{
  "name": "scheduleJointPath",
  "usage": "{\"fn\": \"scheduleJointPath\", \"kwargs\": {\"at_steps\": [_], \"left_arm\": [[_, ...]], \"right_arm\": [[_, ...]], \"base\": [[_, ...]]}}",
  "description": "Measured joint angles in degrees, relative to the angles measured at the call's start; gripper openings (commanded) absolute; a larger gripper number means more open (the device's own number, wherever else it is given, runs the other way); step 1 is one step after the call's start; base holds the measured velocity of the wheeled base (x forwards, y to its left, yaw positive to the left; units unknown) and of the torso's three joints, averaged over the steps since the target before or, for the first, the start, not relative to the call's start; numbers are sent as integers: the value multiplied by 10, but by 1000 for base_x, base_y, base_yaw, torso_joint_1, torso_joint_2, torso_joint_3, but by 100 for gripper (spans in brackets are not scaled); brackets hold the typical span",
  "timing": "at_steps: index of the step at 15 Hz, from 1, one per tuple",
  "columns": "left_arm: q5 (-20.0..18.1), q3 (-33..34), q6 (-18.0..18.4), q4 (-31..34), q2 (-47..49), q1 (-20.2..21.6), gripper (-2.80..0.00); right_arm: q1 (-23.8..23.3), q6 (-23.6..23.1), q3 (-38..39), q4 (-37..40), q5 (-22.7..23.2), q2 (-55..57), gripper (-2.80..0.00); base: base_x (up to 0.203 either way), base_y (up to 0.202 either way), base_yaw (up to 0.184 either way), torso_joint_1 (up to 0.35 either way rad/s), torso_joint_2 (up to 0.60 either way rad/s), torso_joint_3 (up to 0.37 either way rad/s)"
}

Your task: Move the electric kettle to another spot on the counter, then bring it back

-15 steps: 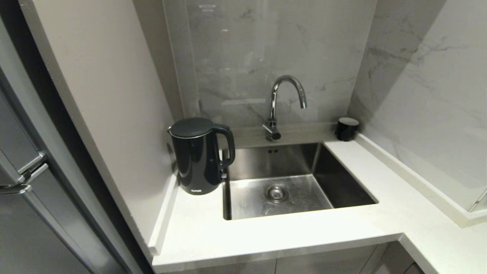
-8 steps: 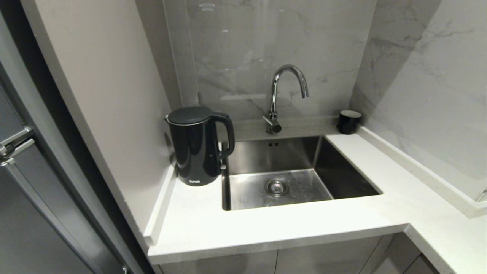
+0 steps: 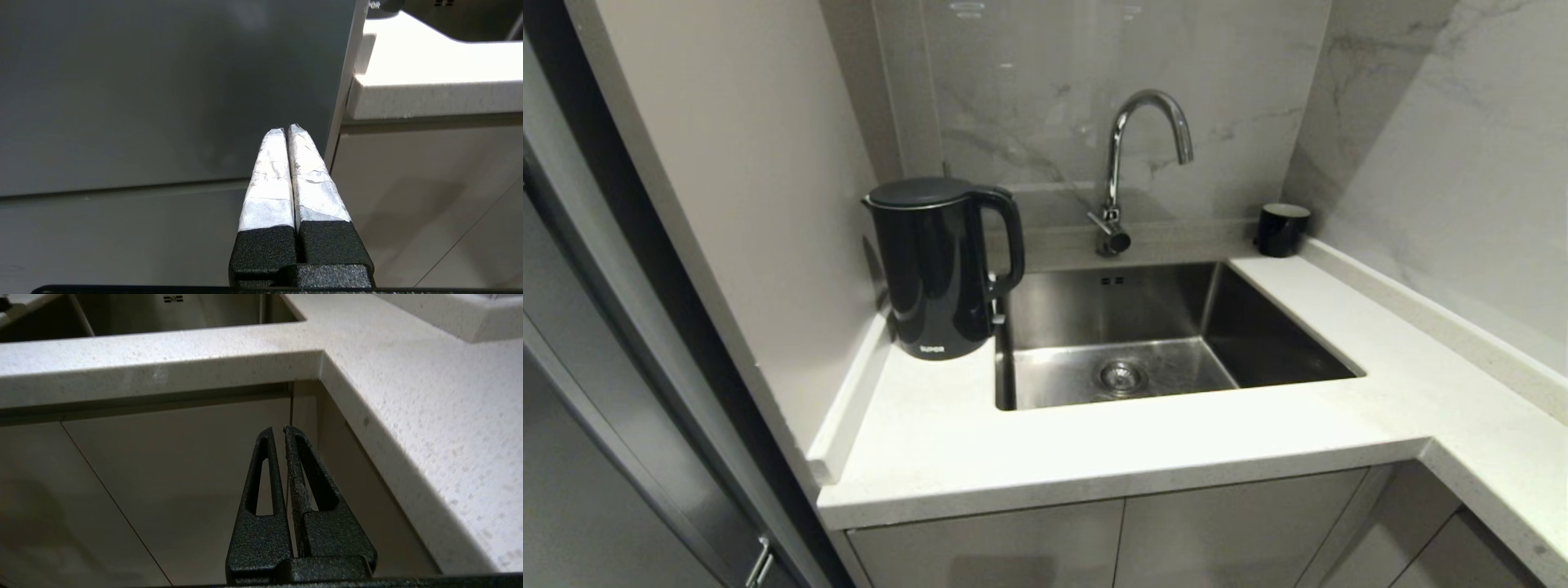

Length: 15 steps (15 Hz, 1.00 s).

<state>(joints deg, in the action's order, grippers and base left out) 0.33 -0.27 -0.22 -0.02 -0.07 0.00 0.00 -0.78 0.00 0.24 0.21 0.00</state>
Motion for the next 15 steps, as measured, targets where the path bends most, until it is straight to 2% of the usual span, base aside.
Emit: {"fn": "scheduleJointPath", "kwargs": {"at_steps": [5, 15], "left_arm": [[0, 0, 0, 0, 0, 0, -280], [0, 0, 0, -1, 0, 0, -280]], "right_arm": [[0, 0, 0, 0, 0, 0, -280], [0, 0, 0, 0, 0, 0, -280]], "base": [[0, 0, 0, -84, 406, 321], [0, 0, 0, -3, 24, 21]]}}
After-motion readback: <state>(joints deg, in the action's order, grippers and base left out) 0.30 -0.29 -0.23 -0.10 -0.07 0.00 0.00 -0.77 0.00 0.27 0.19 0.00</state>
